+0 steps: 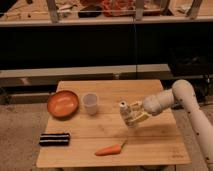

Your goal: Stand the bottle upright

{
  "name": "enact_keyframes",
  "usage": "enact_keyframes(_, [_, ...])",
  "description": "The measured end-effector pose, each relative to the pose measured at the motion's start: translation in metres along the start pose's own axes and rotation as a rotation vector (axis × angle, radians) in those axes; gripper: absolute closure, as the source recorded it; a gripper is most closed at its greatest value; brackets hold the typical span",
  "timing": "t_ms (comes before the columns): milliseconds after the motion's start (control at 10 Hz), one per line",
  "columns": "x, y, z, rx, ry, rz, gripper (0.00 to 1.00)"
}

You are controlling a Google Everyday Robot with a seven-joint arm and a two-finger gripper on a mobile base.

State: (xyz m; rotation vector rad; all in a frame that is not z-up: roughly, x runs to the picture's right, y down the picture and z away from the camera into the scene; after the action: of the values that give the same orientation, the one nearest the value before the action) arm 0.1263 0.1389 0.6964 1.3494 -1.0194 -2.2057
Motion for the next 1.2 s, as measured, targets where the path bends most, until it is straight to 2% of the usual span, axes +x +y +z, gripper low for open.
enact_keyframes(100, [0.000,0.001,-0.001,-0.052,0.006,0.011,1.00])
enact_keyframes(600, [-0.003,0.002,-0.007,-0.166,0.035,0.053,1.00])
enact_keyframes(800, [-0.008,0.001,-0.010,-0.214,0.067,0.078,1.00])
enact_keyframes(1000, [-0.010,0.001,-0.010,-0.233,0.078,0.092,1.00])
enact_keyframes(1200, [-0.009,-0.002,-0.003,-0.226,0.058,0.100,1.00])
